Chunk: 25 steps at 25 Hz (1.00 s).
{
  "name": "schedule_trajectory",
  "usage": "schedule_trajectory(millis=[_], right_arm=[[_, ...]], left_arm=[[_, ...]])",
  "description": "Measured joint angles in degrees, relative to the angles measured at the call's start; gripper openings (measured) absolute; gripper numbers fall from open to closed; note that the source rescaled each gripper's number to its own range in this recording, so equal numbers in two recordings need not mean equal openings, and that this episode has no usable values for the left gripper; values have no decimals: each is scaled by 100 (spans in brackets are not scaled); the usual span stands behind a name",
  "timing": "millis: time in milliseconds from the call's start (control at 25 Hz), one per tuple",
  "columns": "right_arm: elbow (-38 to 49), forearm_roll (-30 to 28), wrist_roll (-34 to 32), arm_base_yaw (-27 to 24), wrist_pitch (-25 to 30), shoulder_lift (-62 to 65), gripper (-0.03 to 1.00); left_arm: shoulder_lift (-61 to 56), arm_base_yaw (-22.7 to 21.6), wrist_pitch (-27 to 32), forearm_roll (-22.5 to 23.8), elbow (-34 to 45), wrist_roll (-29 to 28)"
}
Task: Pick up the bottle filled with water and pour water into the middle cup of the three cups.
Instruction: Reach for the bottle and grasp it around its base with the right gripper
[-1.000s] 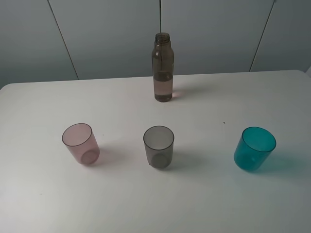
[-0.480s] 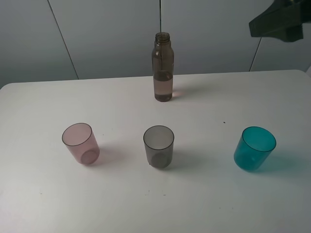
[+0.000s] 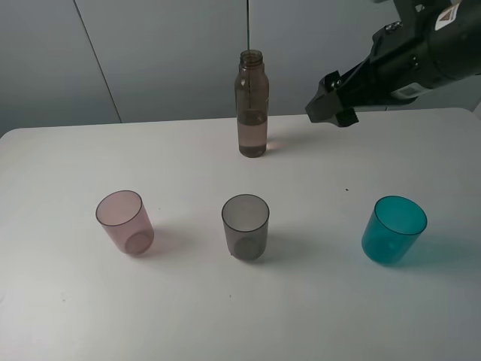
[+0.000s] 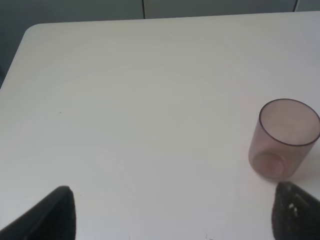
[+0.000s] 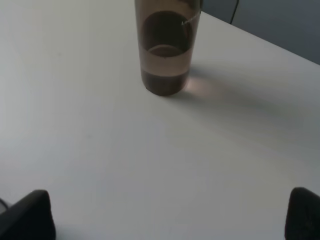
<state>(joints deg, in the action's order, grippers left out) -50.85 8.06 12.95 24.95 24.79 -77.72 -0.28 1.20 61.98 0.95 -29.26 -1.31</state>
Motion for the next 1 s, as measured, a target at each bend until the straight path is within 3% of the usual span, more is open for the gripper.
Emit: schedule_trajectory(millis=[440,680,1000], right_arm=[[22,9,0,43,-1986,-1512,100],[22,-110,0,315,-2980,-2160,100],[-127,-124,17,387,-3578,-2774,100]], left_arm=[[0,0,0,0,0,0],[0,0,0,0,0,0],[0,0,0,0,0,0]])
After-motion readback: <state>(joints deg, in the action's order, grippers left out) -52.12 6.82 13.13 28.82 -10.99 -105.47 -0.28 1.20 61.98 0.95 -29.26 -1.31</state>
